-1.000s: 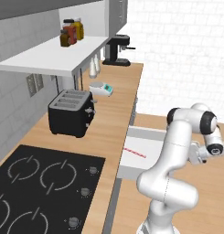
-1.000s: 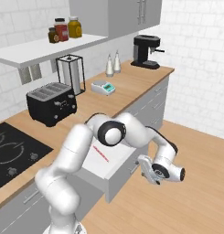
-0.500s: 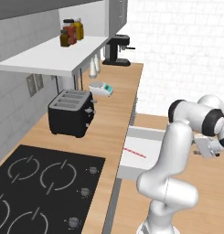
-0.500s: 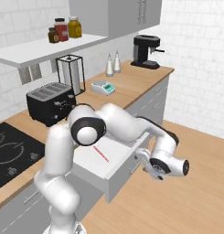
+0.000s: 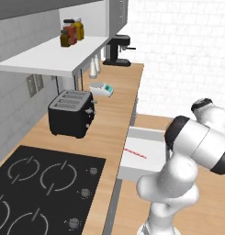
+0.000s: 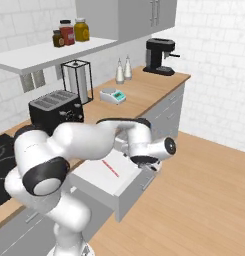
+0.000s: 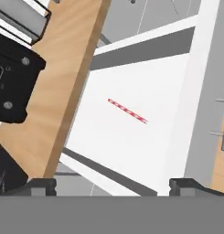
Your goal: Take a straw from the drawer in front and place it inside the glass cup on the dining counter.
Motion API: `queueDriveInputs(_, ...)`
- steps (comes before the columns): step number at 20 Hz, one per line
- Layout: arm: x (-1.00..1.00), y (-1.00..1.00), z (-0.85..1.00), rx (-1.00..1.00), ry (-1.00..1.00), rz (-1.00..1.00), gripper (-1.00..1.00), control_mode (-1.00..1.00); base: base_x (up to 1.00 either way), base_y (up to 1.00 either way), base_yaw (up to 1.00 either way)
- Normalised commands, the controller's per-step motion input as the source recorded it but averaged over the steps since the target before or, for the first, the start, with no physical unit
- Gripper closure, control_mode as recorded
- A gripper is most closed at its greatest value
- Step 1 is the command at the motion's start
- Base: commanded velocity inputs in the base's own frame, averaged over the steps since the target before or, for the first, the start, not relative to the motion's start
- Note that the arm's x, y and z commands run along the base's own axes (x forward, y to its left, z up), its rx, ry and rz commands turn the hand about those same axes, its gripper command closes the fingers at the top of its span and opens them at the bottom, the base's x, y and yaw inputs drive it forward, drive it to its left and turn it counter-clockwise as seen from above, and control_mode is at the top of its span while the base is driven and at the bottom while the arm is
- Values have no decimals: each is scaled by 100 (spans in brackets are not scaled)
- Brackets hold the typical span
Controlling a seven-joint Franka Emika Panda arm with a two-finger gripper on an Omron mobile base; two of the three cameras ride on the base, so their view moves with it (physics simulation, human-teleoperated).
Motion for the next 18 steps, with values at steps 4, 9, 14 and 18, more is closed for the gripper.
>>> queueDriveInputs(4, 44, 100, 2, -34, 36, 0, -100, -100, 0, 0, 0)
queueDriveInputs(9, 61, 73, -33, -27, 38, -3, -100, -100, 0, 0, 0)
queueDriveInputs(14, 58, 19, -34, -20, 36, -7, -100, -100, 0, 0, 0)
queueDriveInputs(18, 29, 0, -34, -13, 28, -5, -100, -100, 0, 0, 0)
